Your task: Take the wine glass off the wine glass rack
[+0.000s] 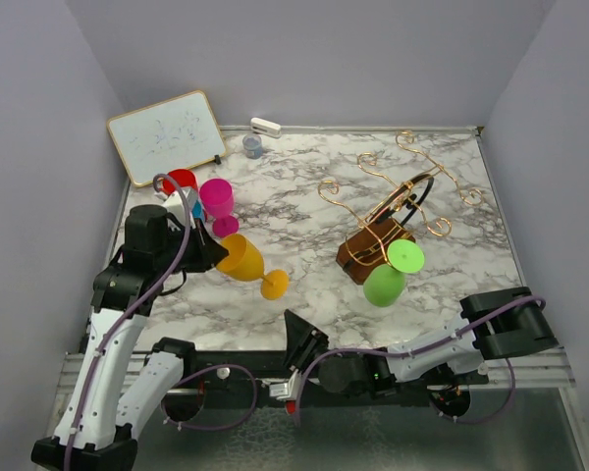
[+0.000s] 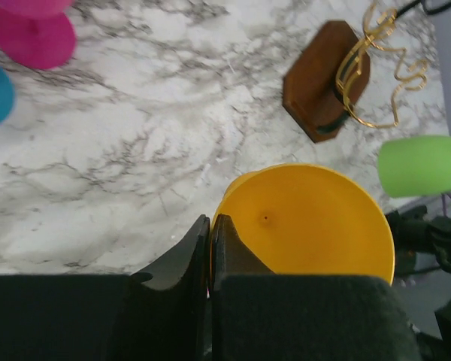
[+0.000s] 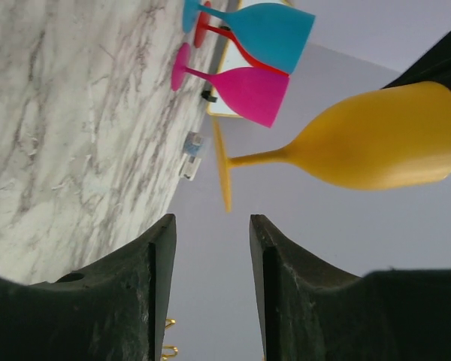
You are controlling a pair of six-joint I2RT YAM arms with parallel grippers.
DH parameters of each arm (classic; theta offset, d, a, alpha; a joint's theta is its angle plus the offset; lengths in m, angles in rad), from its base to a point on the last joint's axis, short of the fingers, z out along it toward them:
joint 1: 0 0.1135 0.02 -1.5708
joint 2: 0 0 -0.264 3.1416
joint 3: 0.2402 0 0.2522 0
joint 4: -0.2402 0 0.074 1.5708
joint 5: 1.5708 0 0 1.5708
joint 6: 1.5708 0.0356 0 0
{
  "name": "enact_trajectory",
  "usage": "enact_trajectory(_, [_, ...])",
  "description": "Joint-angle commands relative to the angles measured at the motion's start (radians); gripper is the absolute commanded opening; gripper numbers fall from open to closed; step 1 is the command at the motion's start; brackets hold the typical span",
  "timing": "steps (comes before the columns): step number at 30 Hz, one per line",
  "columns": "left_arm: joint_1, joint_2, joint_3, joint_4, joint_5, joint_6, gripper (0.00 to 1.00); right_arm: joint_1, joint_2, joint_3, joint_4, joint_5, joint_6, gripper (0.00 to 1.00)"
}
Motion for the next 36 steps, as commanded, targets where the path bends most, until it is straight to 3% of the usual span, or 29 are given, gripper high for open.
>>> enact_trajectory(1, [-0.004, 0.004, 0.084, 0.032, -0.294, 0.015, 0.0, 0.008, -0.009, 0.041, -0.248, 0.002, 0.219, 0.44])
enact_trajectory(8, [-0.004, 0.061, 0.042, 0.122, -0.517, 0.044, 0.0, 0.008, -0.017, 0.056, -0.335, -0.005, 0.278, 0.44])
enact_trajectory(18, [-0.004, 0.217, -0.02, 0.214, -0.641, 0.081, 0.0, 0.01, -0.019, 0.066, -0.327, 0.004, 0.279, 0.44])
enact_trajectory(34, [-0.004, 0.371, 0.002, 0.279, -0.629, 0.092, 0.0, 0.008, -0.024, 0.065, -0.291, 0.011, 0.26, 0.44])
enact_trajectory(36, [-0.004, 0.375, 0.008, 0.28, -0.626, 0.092, 0.07, 0.009, -0.026, 0.065, -0.288, 0.013, 0.259, 0.44])
